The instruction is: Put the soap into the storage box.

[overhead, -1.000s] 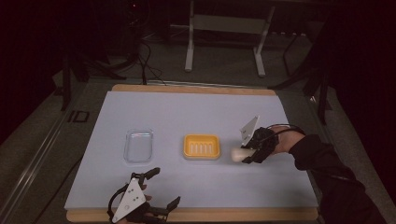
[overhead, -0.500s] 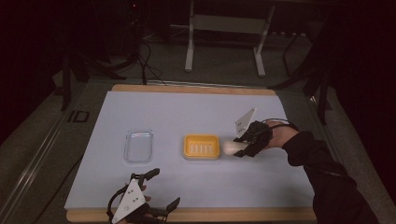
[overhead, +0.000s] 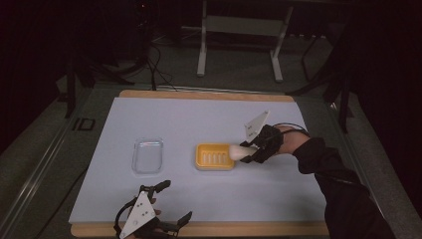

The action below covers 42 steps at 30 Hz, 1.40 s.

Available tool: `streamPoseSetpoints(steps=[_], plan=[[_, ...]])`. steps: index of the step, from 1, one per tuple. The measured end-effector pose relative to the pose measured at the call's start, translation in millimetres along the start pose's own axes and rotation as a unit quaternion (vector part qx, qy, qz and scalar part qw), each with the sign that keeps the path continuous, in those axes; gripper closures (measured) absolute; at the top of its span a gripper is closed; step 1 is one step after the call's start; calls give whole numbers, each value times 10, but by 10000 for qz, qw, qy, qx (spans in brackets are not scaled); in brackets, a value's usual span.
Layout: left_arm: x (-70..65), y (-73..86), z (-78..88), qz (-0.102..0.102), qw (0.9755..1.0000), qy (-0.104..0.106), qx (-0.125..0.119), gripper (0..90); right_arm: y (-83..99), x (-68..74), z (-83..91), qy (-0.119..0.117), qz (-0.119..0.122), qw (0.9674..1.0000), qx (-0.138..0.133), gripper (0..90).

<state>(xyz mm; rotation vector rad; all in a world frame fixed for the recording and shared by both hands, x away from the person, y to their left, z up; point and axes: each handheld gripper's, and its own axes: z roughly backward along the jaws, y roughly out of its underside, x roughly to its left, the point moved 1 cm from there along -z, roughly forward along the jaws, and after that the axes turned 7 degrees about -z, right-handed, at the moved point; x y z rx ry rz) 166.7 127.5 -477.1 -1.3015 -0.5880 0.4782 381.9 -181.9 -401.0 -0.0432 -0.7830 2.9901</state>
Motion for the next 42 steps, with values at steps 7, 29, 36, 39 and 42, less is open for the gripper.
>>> streamPoseSetpoints(steps=[7, 29, 36, 39, 42], plan=[[0, 0, 2, -15, 10000, 7, 7, 2, -109, -8, -22, -32, 102, 9999, -110, 495], [-5, 1, 5, -15, 10000, 52, -1, 2, -444, -92, -132, -174, 260, 9987, -414, 496], [-7, 1, 9, -10, 10000, 72, -7, 2, -525, -91, -183, -302, 462, 9968, -570, 496], [-6, 0, 9, -12, 10000, 77, -10, 2, -544, -106, -262, -328, 517, 9967, -534, 496], [-4, -1, 13, -19, 10000, 83, -17, 2, -546, -130, -331, -332, 591, 9963, -531, 495]])
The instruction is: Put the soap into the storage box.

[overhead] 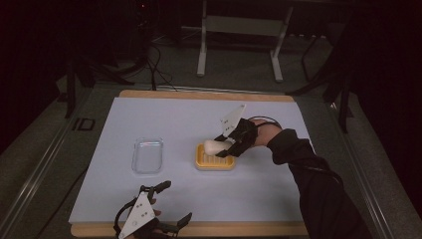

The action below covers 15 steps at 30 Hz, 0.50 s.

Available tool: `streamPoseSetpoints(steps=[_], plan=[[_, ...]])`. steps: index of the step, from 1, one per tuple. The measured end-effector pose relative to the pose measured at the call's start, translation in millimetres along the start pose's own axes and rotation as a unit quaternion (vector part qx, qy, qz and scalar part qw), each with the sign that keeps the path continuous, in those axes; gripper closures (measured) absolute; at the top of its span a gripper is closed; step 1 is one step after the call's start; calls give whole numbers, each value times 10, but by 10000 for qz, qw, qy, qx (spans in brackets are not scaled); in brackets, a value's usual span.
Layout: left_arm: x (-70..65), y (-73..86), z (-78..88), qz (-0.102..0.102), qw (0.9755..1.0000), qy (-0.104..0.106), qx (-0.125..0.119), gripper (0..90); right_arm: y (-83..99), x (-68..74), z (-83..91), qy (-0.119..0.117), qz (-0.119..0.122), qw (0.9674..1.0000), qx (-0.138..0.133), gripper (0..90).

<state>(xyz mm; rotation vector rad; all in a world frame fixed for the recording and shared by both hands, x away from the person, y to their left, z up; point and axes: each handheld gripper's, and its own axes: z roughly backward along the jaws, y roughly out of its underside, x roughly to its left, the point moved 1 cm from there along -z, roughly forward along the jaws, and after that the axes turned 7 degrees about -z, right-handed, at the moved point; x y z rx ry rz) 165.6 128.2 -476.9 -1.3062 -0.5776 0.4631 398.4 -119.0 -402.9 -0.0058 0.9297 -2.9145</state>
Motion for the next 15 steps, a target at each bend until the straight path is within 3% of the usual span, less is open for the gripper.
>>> streamPoseSetpoints(steps=[6, 15], plan=[[-4, 4, -10, 2, 10000, 20, 27, 2, 23, -62, -68, 7, -84, 10000, -35, 495], [-12, 2, -6, -32, 10000, 25, 36, 2, 78, -154, -256, 36, -93, 9998, 188, 495]])
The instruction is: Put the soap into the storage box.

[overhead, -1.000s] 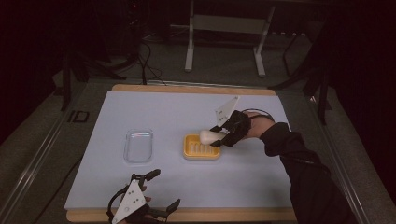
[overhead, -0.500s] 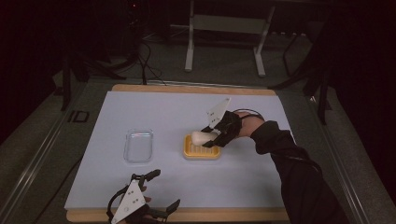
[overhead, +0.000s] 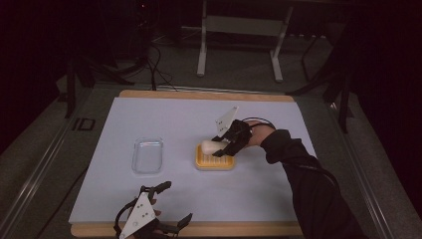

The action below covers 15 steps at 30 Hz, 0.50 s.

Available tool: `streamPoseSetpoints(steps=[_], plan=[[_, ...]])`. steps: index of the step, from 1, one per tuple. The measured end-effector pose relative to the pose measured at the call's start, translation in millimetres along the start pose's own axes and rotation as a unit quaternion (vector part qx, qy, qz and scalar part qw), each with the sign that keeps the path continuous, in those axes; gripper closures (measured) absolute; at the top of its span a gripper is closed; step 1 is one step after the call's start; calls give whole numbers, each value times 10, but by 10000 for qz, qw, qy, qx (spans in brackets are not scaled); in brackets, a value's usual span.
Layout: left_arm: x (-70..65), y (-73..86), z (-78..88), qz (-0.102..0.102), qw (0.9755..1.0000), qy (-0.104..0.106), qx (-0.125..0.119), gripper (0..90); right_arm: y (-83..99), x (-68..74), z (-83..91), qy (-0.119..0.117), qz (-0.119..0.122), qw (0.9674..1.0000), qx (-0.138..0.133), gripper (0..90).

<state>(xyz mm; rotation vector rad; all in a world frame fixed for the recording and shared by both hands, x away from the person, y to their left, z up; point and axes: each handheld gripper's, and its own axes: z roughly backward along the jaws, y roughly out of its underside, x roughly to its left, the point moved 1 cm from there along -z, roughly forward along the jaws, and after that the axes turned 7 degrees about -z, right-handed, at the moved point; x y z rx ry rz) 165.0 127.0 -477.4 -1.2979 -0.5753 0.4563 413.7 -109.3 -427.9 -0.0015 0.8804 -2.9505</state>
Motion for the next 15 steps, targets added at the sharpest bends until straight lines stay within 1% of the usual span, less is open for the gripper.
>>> streamPoseSetpoints(steps=[4, 9, 12, 15], plan=[[-4, -1, 4, -6, 10000, 14, -3, 2, 43, -43, -85, 16, -98, 9999, 104, 496], [-7, -2, 2, -20, 10000, 25, -3, 2, 81, -79, -192, 8, -284, 9993, 235, 496], [-7, -2, 4, -21, 10000, 32, -5, 2, 106, -90, -245, 21, -270, 9993, 275, 496], [-9, -2, 8, -20, 10000, 34, -7, 2, 124, -94, -270, 41, -230, 9994, 237, 495]])
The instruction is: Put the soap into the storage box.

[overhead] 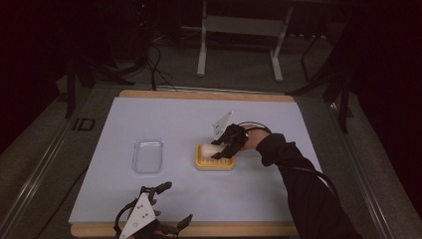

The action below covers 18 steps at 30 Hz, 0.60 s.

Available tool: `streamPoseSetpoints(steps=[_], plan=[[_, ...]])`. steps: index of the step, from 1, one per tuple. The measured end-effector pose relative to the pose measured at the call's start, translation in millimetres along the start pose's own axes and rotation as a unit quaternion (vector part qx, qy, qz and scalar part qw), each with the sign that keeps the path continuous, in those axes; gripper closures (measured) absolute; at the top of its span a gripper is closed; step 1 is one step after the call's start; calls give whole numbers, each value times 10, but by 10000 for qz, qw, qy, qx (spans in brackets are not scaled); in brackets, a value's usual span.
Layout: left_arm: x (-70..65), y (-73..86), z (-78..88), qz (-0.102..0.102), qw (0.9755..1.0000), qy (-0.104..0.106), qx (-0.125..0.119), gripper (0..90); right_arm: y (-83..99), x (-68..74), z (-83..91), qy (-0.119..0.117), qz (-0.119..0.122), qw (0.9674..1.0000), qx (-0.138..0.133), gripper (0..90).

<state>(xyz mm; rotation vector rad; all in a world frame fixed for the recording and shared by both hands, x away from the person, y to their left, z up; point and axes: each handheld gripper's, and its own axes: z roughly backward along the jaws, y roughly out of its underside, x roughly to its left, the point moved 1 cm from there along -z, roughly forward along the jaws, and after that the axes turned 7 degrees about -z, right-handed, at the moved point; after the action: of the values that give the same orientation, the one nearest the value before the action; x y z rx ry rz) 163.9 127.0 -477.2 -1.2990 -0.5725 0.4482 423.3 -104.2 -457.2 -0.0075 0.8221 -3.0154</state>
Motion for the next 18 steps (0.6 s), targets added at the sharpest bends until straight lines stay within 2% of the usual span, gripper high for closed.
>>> streamPoseSetpoints(steps=[2, 8, 10, 12, 16, 18], plan=[[2, 0, 0, 2, 10000, 6, -7, 2, 45, -3, -38, -38, -7, 9999, -152, 495], [0, -3, 1, -2, 10000, 29, -14, 2, 119, -22, -137, -23, -44, 9999, -101, 495], [-1, -4, 3, -13, 10000, 26, -17, 2, 138, -24, -158, 3, 23, 9999, -157, 495], [-2, -3, 2, -15, 10000, 35, -7, 2, 162, -38, -177, -23, -49, 9998, -203, 495], [-4, -1, -3, -24, 10000, 43, 4, 2, 199, -55, -230, -8, -133, 9999, -102, 495], [-4, -1, -6, -32, 10000, 47, 10, 2, 213, -65, -285, -22, -144, 9999, 36, 495]])
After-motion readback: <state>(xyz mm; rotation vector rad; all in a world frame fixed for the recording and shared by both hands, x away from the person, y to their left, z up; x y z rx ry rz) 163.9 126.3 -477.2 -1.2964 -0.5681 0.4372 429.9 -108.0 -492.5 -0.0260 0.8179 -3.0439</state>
